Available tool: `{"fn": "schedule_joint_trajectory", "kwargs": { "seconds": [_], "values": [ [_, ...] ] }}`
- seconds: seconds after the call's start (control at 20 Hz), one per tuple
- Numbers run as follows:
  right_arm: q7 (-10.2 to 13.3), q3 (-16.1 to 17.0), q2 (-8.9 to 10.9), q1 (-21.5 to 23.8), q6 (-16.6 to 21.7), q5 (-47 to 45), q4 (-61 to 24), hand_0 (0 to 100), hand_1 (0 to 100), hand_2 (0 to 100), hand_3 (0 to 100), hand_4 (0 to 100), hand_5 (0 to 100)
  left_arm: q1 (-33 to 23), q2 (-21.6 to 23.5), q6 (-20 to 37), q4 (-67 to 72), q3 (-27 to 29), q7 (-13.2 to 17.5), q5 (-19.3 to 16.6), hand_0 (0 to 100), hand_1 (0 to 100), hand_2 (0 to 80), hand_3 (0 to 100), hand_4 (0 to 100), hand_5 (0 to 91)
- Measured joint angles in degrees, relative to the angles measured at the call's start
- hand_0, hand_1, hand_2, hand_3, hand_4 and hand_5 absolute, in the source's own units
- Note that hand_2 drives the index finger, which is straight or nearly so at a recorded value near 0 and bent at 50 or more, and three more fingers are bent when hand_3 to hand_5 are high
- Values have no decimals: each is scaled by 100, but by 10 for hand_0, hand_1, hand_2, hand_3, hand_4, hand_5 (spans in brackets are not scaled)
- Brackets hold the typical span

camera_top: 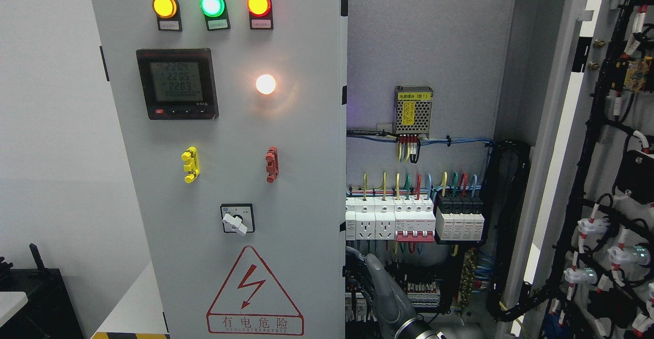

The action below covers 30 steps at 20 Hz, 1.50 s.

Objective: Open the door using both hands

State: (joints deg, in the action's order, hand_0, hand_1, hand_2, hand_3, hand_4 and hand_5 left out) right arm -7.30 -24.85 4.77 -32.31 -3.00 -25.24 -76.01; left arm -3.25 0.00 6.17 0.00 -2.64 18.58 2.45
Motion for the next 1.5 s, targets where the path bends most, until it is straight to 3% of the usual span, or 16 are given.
{"fn": "schedule_joint_trajectory", "kwargs": {
  "seconds": [1.5],
  "values": [
    [-638,29,16,-215,0,-318,255,0,0,0,0,0,0,0,0,0,0,0,0,-1,0,0,0,0,42,0]
  ]
}}
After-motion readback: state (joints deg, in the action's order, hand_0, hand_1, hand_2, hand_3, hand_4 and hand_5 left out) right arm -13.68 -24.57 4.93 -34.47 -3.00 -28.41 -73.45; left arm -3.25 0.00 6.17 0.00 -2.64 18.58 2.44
